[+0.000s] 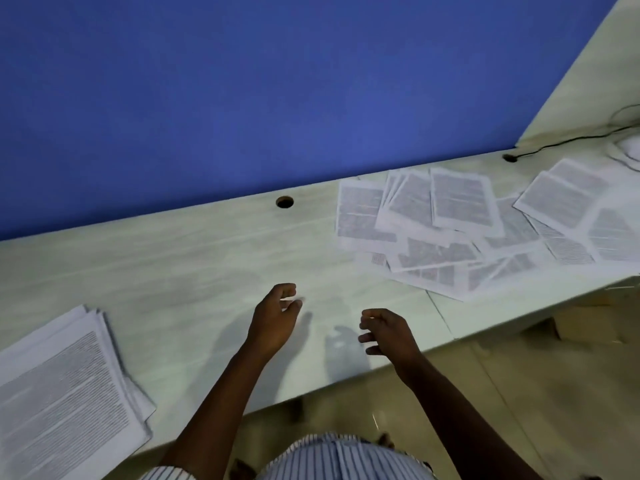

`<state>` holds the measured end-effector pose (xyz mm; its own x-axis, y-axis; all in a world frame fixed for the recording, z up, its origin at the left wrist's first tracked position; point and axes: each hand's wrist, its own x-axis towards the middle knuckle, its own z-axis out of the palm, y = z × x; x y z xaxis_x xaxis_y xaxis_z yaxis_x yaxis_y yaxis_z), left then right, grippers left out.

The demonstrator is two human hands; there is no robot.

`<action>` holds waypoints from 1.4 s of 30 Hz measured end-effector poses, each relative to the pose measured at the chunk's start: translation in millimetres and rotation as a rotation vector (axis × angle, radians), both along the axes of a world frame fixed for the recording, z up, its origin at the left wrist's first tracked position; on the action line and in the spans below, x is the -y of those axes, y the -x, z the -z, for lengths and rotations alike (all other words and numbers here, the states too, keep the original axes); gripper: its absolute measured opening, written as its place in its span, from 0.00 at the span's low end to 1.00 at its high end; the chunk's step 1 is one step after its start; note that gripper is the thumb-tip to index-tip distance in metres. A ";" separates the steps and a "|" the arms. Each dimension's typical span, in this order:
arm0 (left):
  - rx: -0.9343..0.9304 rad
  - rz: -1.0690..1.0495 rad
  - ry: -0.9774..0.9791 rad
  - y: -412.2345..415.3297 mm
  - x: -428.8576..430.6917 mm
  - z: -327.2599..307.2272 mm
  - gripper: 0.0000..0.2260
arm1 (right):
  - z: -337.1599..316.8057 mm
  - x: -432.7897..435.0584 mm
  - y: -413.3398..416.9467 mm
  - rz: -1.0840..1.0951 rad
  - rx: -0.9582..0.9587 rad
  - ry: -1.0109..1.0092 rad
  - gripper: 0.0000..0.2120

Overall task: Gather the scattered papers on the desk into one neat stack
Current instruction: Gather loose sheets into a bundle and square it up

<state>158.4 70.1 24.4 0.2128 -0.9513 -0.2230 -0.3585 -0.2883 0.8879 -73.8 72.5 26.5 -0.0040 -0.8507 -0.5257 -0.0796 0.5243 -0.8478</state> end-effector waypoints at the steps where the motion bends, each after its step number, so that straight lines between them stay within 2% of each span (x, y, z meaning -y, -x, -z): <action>1: 0.007 0.003 0.001 11.9 6.7 -1.8 0.11 | 0.5 7.8 13.2 0.005 0.007 0.010 0.07; 7: 0.017 -0.006 -0.039 79.4 39.1 5.6 0.10 | 12.7 41.3 91.7 0.020 0.019 0.012 0.06; 13: 0.002 0.036 -0.161 133.9 59.1 22.6 0.11 | 20.6 66.9 142.5 0.089 -0.028 0.011 0.06; 22: 0.027 0.105 -0.155 144.2 130.4 20.0 0.10 | 20.0 106.3 152.2 0.112 -0.023 0.011 0.06; 26: 0.001 0.129 -0.096 151.5 174.0 14.0 0.10 | 13.3 131.7 162.4 0.178 -0.060 0.057 0.06; 32: -0.021 0.202 -0.117 164.3 225.5 18.3 0.10 | 13.3 166.3 168.5 0.242 -0.135 0.069 0.07; 35: 0.001 0.191 -0.141 172.9 247.7 19.8 0.12 | 19.3 190.3 179.1 0.215 -0.217 0.067 0.07; 38: 0.011 0.146 -0.157 180.7 263.2 23.5 0.14 | 29.3 228.8 202.2 0.124 -0.450 0.137 0.10; 40: 0.027 0.119 -0.177 185.4 270.4 27.9 0.14 | 31.7 264.1 225.9 0.106 -0.620 0.166 0.17; 42: 0.073 0.072 -0.197 197.7 281.5 32.6 0.15 | 33.5 307.8 259.7 0.148 -0.712 0.140 0.25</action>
<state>-39.4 -211.4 -8.3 0.1681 -0.9043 -0.3924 -0.4456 -0.4247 0.7880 -333.5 -235.3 -6.9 -0.4235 -0.8737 -0.2393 -0.5721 0.4628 -0.6771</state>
